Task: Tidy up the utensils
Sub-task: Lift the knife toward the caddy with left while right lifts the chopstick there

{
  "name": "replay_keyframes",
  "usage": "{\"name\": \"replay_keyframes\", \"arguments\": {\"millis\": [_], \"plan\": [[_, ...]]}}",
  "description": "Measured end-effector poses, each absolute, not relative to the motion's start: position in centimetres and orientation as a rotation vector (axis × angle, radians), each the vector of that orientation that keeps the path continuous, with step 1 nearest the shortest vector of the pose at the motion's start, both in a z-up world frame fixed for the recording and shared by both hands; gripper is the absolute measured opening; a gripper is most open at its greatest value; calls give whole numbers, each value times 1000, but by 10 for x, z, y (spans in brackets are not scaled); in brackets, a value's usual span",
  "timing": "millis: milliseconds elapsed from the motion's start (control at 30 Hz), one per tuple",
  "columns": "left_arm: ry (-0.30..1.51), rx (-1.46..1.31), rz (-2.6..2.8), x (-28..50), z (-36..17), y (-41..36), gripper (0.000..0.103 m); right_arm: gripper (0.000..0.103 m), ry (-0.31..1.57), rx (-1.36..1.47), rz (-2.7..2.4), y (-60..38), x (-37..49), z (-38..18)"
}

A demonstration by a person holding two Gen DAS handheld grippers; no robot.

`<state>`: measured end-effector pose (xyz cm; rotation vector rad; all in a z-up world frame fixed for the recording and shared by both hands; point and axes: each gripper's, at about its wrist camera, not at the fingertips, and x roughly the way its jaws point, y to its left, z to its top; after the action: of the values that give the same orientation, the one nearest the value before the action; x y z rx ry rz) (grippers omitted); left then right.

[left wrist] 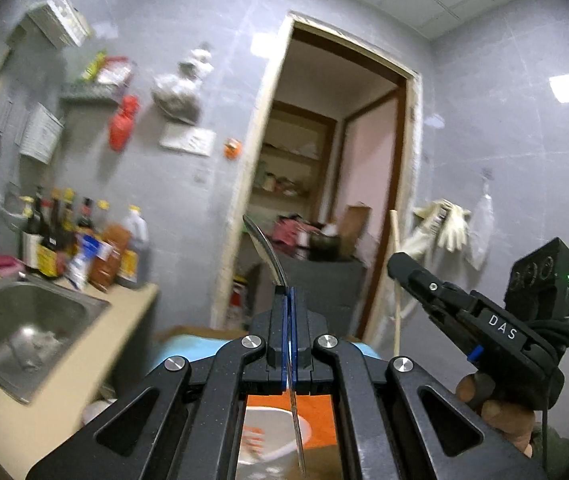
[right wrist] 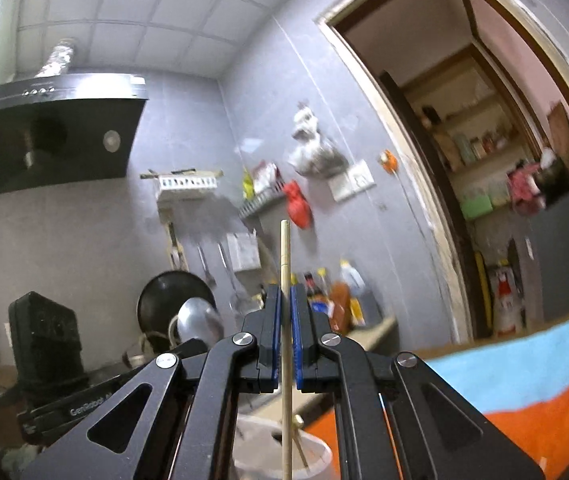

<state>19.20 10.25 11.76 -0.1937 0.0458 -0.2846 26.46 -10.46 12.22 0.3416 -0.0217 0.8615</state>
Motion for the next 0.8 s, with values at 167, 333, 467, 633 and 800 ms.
{"name": "replay_keyframes", "arguments": {"millis": [167, 333, 467, 633, 800], "plan": [[-16, -207, -172, 192, 112, 148, 0, 3, -74, 306, 835, -66, 273, 117], [-53, -201, -72, 203, 90, 179, 0, 3, -87, 218, 767, -38, 279, 99], [-81, -180, -34, 207, 69, 187, 0, 3, -62, 171, 730, -29, 286, 83], [-121, -146, -9, 206, 46, 178, 0, 3, -34, 131, 712, -21, 291, 66], [-124, -115, -10, 210, 33, 168, 0, 3, 1, 115, 709, -22, 292, 56]]}}
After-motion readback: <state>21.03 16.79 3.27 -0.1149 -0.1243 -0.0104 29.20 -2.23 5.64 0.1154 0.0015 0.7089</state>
